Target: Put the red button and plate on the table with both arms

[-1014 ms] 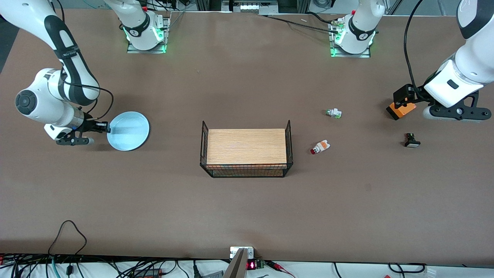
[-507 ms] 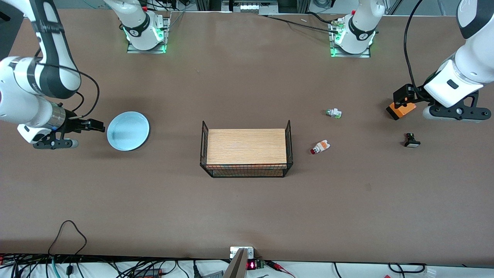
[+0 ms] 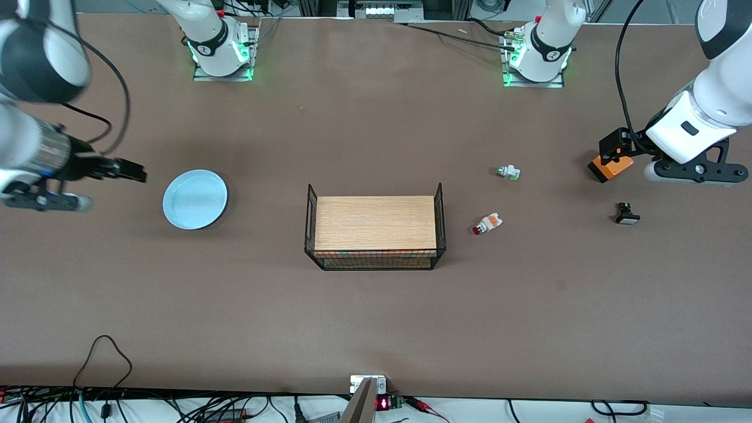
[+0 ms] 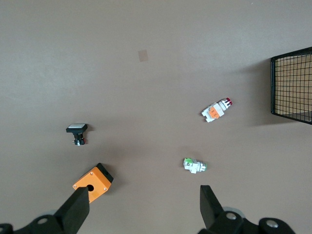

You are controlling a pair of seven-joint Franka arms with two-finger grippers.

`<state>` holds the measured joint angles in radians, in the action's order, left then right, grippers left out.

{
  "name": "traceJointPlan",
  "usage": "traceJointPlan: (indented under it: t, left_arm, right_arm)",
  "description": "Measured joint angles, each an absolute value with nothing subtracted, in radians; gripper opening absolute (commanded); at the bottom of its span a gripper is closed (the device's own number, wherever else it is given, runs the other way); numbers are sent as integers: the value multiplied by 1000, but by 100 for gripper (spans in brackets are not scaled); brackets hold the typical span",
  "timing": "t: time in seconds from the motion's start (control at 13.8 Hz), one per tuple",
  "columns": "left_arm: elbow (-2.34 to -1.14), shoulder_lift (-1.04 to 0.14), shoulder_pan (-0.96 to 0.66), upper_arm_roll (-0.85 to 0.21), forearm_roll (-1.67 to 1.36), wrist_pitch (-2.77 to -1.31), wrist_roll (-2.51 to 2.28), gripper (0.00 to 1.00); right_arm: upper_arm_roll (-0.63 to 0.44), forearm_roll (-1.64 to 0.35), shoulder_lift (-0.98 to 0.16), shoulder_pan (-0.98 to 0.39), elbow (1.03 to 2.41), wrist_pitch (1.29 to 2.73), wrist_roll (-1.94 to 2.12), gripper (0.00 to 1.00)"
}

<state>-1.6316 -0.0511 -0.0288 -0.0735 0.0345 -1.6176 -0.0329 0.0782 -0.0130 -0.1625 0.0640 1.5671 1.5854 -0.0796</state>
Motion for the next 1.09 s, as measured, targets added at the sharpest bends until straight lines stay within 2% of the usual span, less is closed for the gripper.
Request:
traceJointPlan:
  t: [0.22, 0.36, 0.65, 1.09]
  left_arm:
    - [-1632, -51, -28, -73, 35, -1616, -33, 100]
    - [-1632, -51, -28, -72, 35, -1600, -33, 100]
    - [-1632, -51, -26, -65, 35, -1565, -33, 100]
    - [-1632, -51, -21, -62, 35, -1560, -33, 100]
  right_arm:
    - [65, -11, -158, 64, 1452, 1501, -80, 100]
    - [33, -1, -153, 63, 1423, 1492, -55, 100]
    - [-22, 0, -145, 65, 1452, 1510, 31, 100]
    - [-20, 0, -33, 63, 1571, 1505, 16, 100]
